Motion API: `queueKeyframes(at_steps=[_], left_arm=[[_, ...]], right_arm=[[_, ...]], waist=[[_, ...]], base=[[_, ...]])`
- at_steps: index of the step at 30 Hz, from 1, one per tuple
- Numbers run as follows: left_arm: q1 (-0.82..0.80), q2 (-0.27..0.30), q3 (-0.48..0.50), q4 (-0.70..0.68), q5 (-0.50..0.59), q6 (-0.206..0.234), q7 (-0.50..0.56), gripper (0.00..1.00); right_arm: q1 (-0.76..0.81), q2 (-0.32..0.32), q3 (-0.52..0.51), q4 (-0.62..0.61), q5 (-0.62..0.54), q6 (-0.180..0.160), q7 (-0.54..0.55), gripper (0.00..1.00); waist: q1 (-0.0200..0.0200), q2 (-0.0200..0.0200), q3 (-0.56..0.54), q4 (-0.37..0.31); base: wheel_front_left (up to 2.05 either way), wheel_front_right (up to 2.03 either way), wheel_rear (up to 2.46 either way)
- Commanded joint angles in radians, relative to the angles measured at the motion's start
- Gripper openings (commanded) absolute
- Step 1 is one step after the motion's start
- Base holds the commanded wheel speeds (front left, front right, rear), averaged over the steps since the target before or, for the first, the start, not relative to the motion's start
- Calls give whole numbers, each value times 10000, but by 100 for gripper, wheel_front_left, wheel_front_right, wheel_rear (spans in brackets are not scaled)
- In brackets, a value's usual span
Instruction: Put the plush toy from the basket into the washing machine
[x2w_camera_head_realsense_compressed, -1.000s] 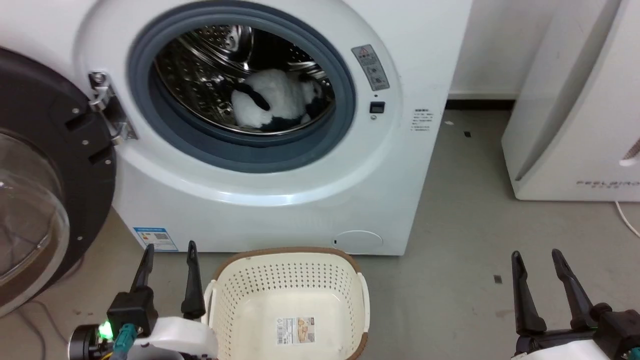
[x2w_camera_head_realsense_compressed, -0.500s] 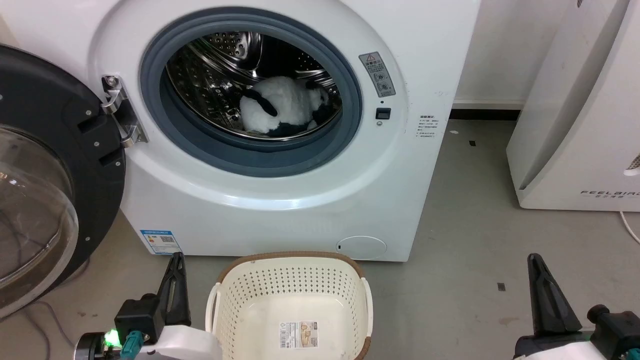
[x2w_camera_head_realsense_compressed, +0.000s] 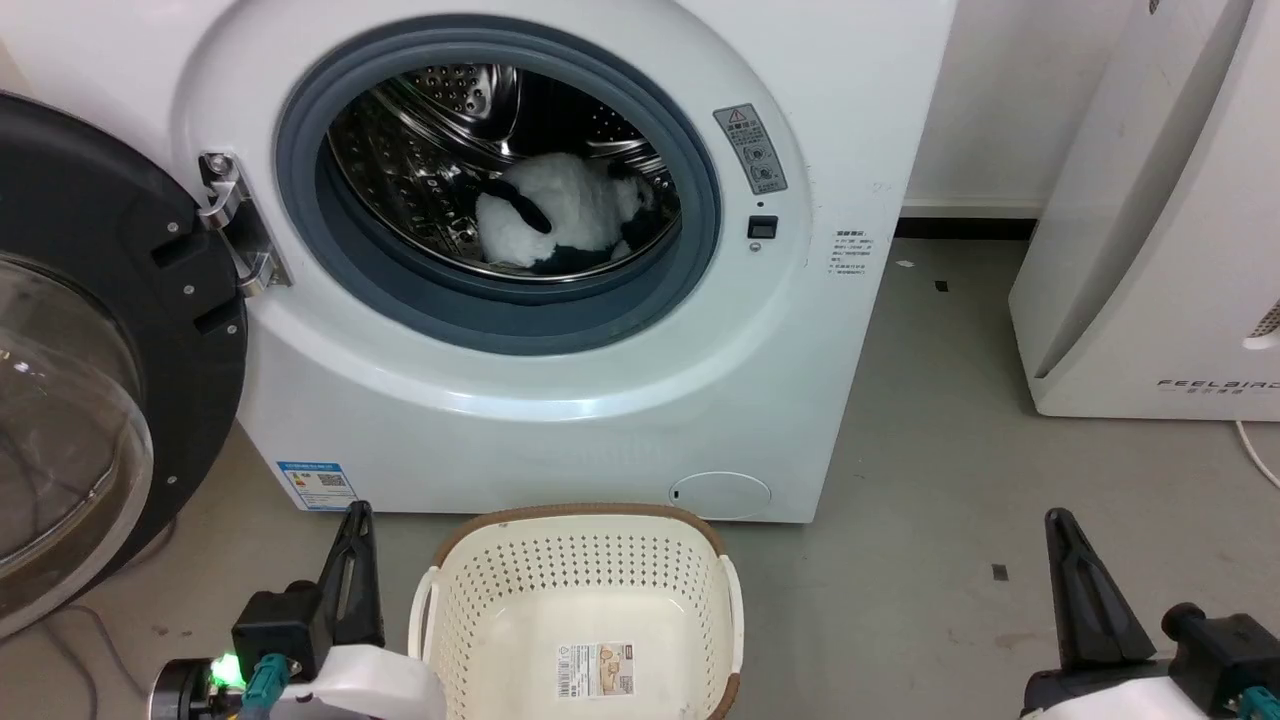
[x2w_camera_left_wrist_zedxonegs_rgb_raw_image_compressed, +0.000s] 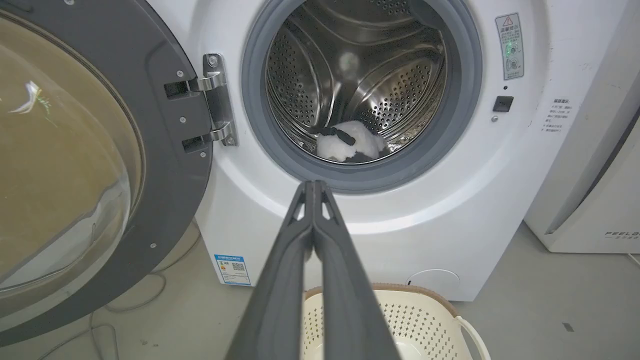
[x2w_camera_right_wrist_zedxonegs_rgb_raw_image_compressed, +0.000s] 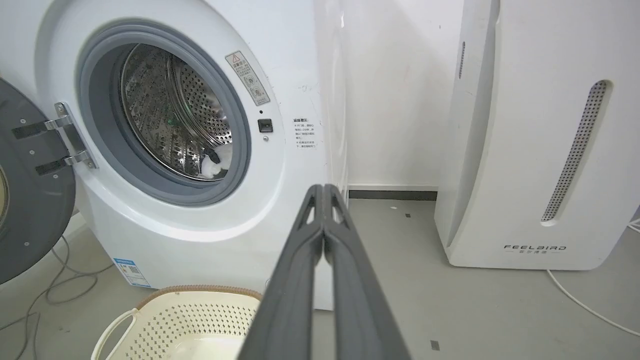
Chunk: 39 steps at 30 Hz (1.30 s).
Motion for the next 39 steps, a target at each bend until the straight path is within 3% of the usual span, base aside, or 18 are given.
queueKeyframes(at_steps=[1, 39], left_arm=[[21, 2, -8, -99, 63, -40, 53, 0], [56, -10, -60, -603, 260, -190, 826, 0]], right_arm=[[-124, 0, 28, -16, -111, -1, 92, 0], [-393, 0, 194, -47, -566, -4, 872, 0]], waist=[[0, 0, 0, -3], [0, 0, -6, -148]], base=[[0, 0, 0], [0, 0, 0]])
